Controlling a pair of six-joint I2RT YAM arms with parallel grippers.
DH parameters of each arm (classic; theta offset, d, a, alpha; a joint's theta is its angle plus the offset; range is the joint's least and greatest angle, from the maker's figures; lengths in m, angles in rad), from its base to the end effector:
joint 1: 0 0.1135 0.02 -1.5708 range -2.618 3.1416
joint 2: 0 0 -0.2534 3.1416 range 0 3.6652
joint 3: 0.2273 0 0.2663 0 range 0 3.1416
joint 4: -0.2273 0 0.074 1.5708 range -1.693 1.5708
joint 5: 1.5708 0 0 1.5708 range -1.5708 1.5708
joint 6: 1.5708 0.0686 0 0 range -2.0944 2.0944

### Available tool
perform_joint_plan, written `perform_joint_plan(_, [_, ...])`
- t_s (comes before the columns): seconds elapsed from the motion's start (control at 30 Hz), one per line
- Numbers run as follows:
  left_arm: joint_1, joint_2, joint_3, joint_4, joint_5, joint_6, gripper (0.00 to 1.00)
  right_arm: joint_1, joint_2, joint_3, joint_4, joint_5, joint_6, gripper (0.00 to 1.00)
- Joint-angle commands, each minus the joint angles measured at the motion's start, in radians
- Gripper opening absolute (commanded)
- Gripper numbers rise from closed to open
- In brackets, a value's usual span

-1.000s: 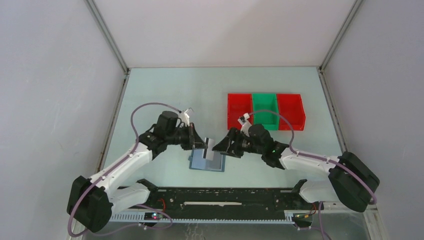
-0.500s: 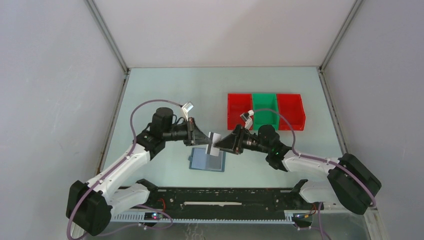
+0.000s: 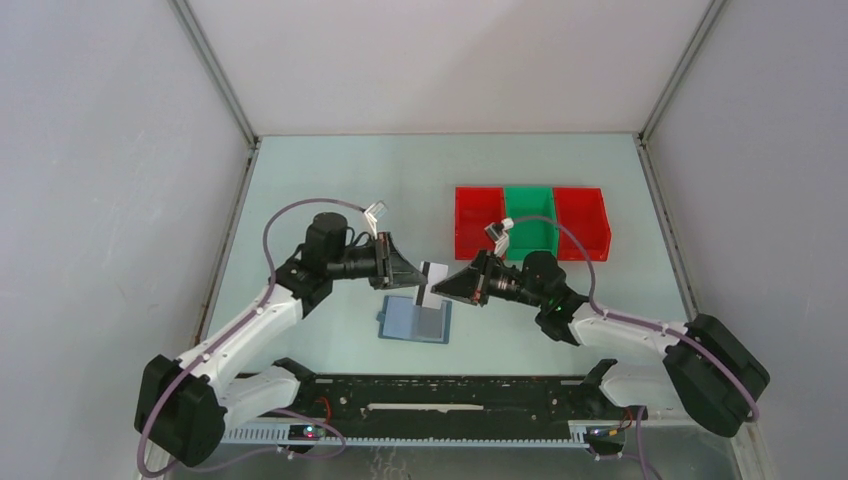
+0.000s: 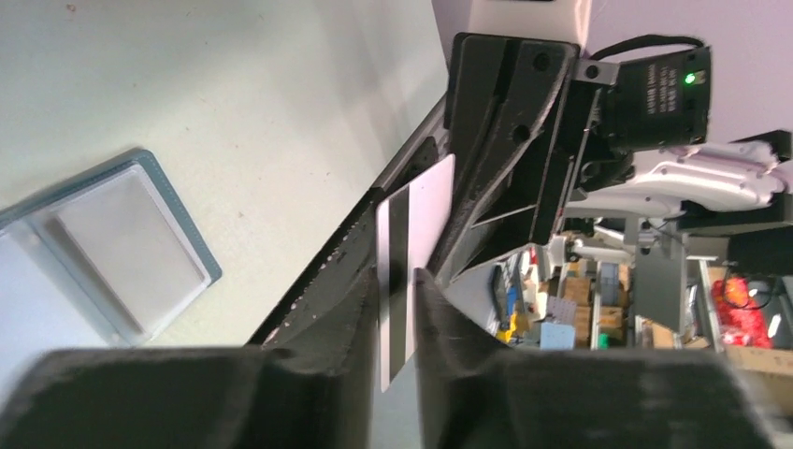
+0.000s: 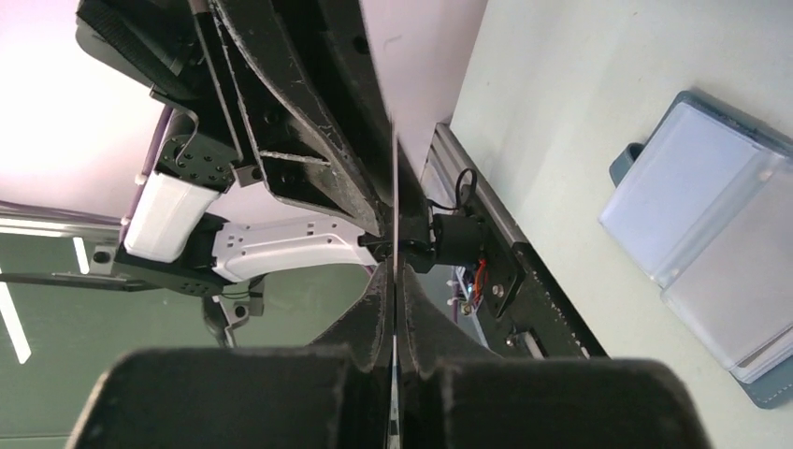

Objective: Take the credit cards out of the card holder
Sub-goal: Place the credit card in the storage box.

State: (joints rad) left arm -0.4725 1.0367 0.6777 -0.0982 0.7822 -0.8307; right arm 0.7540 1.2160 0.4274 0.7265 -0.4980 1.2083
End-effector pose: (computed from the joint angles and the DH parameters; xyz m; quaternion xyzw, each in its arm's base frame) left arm 0.2140 -0.1637 0.2425 0.0584 0.8082 -0.5536 0.1922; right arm 0.1900 0.2234 0.2010 -0.0054 0.7261 0.6515 0.2198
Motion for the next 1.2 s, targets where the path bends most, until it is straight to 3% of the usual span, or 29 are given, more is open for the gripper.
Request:
perform_joint_plan(0.0, [0.002, 0.014, 0.024, 0.010, 0.003, 0.005, 0.36, -0.003, -0.075, 0.021, -0.131, 0.059, -0.079, 0.00])
perform_joint_plan(0.07, [0.004, 0.020, 0.049, -0.047, -0.028, 0.033, 0.48, -0.007, -0.111, 0.074, -0.314, 0.097, -0.152, 0.00])
perform_joint_plan(0.23, [0.048, 0.000, 0.140, -0.209, -0.109, 0.114, 0.67, -0.049, -0.209, 0.207, -0.781, 0.258, -0.320, 0.00])
perform_joint_plan(0.37, [0.061, -0.048, 0.228, -0.366, -0.288, 0.191, 0.68, -0.119, -0.280, 0.296, -1.069, 0.390, -0.427, 0.00])
perform_joint_plan(0.5, [0.061, -0.079, 0.267, -0.452, -0.425, 0.225, 0.68, -0.161, -0.276, 0.430, -1.300, 0.627, -0.548, 0.00])
perform_joint_plan(0.63, [0.061, -0.073, 0.248, -0.483, -0.457, 0.235, 0.69, -0.180, -0.206, 0.574, -1.415, 0.797, -0.663, 0.00])
perform_joint_plan(0.8, [0.061, -0.073, 0.216, -0.481, -0.446, 0.233, 0.69, -0.180, -0.003, 0.783, -1.541, 0.958, -0.743, 0.00])
perform_joint_plan(1.17, [0.061, -0.099, 0.195, -0.510, -0.486, 0.247, 0.69, -0.170, 0.373, 1.140, -1.599, 0.990, -0.839, 0.00])
